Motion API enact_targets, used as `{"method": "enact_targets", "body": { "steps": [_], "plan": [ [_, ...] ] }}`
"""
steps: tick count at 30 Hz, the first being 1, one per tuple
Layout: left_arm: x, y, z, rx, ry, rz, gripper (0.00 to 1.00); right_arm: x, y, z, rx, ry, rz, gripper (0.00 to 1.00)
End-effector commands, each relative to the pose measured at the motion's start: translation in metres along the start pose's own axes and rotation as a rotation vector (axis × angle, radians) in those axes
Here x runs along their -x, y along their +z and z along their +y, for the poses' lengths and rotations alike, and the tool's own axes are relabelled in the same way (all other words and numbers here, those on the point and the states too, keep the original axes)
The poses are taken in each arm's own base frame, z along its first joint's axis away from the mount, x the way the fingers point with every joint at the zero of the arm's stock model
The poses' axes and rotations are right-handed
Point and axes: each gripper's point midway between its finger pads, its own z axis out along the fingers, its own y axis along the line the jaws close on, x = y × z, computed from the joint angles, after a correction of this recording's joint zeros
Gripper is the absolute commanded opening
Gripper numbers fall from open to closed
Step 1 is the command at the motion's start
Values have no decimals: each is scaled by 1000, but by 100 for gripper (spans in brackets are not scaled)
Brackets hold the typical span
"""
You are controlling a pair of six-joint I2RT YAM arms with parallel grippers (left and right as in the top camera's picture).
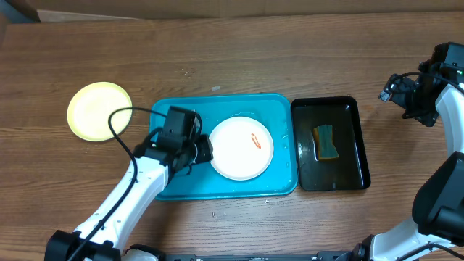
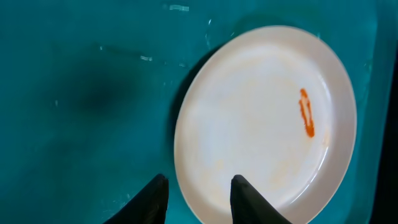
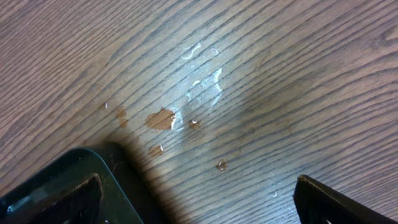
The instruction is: Clean dirty plates on tray and stack at the side
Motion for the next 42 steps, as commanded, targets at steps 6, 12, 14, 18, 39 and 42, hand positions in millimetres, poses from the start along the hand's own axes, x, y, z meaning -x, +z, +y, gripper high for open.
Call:
{"method": "enact_targets", "body": {
  "steps": [6,12,14,18,39,42],
  "plan": [
    [4,23,13,86,23,37,26,7,-4,2,7,9,-22,100],
    [0,47,3,55,32,157,25,7,-4,2,7,9,-22,100],
    [3,50,2,63,48,173,26,7,-4,2,7,9,-23,100],
    [0,55,4,81,49,207,25,15,-5,4,16,6,-58,100],
    [-10,59,11,109,32,252,4,-111,-18,85,163,-345,364,59],
    [-11,59,12,111,31,256,4,-131,-16,86,41,-399,392,62]
  ]
}}
